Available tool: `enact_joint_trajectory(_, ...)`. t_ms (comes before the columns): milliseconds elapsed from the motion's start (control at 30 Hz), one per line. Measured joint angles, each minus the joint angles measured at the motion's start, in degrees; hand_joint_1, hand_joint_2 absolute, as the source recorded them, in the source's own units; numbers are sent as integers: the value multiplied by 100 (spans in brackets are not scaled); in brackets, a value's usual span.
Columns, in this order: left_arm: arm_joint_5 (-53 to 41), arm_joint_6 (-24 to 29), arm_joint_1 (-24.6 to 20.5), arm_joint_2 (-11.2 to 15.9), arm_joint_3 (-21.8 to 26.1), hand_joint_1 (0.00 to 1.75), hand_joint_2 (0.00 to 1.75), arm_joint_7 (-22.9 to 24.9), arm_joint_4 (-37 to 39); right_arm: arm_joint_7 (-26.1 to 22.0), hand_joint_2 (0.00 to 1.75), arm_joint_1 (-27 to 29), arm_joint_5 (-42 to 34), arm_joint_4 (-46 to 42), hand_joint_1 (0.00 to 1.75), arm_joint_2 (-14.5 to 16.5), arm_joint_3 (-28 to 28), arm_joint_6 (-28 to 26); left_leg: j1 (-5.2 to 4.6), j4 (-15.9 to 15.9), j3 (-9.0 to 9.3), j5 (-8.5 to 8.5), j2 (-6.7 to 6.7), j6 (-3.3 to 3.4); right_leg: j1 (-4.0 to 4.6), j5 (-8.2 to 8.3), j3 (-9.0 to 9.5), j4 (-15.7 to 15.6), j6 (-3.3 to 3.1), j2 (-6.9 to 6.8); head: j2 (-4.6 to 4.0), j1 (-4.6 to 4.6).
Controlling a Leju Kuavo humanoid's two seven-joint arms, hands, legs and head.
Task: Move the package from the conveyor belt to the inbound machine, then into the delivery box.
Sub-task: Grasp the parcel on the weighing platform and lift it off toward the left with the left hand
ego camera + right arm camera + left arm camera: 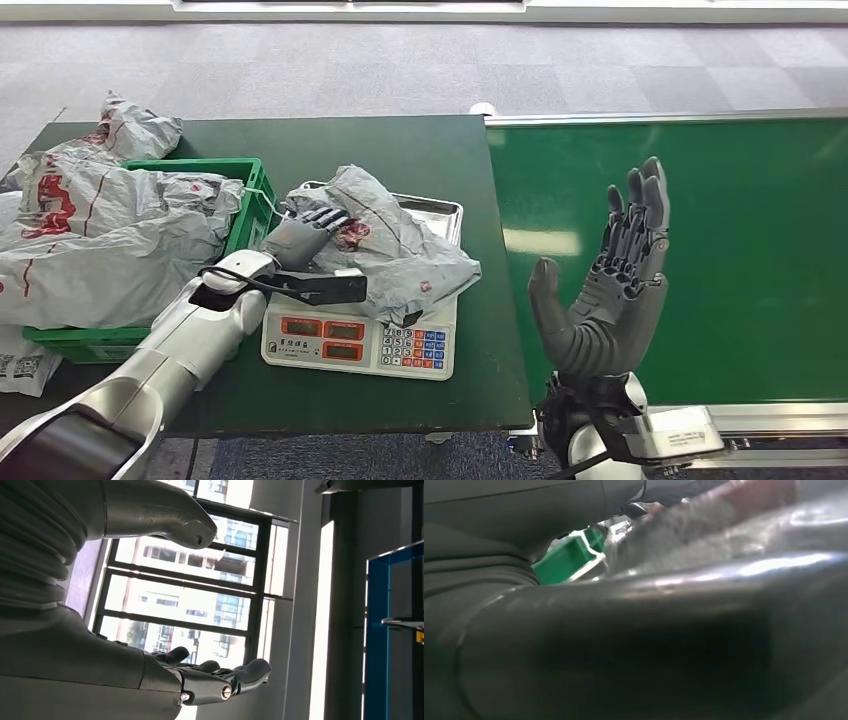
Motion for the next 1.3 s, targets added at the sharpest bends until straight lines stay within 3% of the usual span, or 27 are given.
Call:
enact_joint_trajectory(267, -1, 58, -67, -345, -334, 0, 0, -49, 357, 10, 175, -56, -62, 115, 0, -20, 85, 7, 1, 0, 0, 1, -2, 0, 1, 0, 0, 0, 0, -2, 0, 1)
enact_joint_trajectory(400, 79, 99, -70, -578, -402, 0, 175, -61, 440, 89, 175, -77, -66, 134, 0, -20, 115, 96, 0, 0, -2, 3, -18, 3, 0, 0, 5, 0, 0, -12, 0, 1)
enact_joint_trajectory(533, 235, 135, -50, -848, -467, 7, 175, -61, 509, 94, 175, -83, -66, 173, 0, -20, 126, 185, -1, 0, -4, 2, -18, 4, -4, 0, 7, 0, 1, -14, 0, 1)
enact_joint_trajectory(633, 349, 200, -17, -1008, -484, 138, 175, -49, 572, 76, 175, -82, -92, 219, 0, -20, 127, 264, -5, 0, -4, 1, -18, 5, -5, -1, 6, -1, 1, -14, 0, 1)
enact_joint_trajectory(667, 362, 243, -3, -1049, -493, 175, 175, -44, 597, 73, 175, -83, -101, 241, 0, -20, 128, 281, -5, 0, -4, 1, -18, 5, -4, -1, 6, -1, 1, -14, 0, 1)
enact_joint_trajectory(900, 420, 563, 37, -1200, -599, 175, 175, -40, 726, 58, 175, -86, -120, 386, 0, -20, 133, 262, -3, -2, 0, 2, -21, 6, -2, -4, 15, -1, 4, -22, 0, 1)
enact_joint_trajectory(1300, 435, 672, 29, -1245, -621, 175, 175, -21, 738, 42, 175, -88, -173, 499, 0, -20, 135, 239, -9, -2, 2, 39, -19, 26, -10, 29, 24, -2, 27, -25, 0, 1)
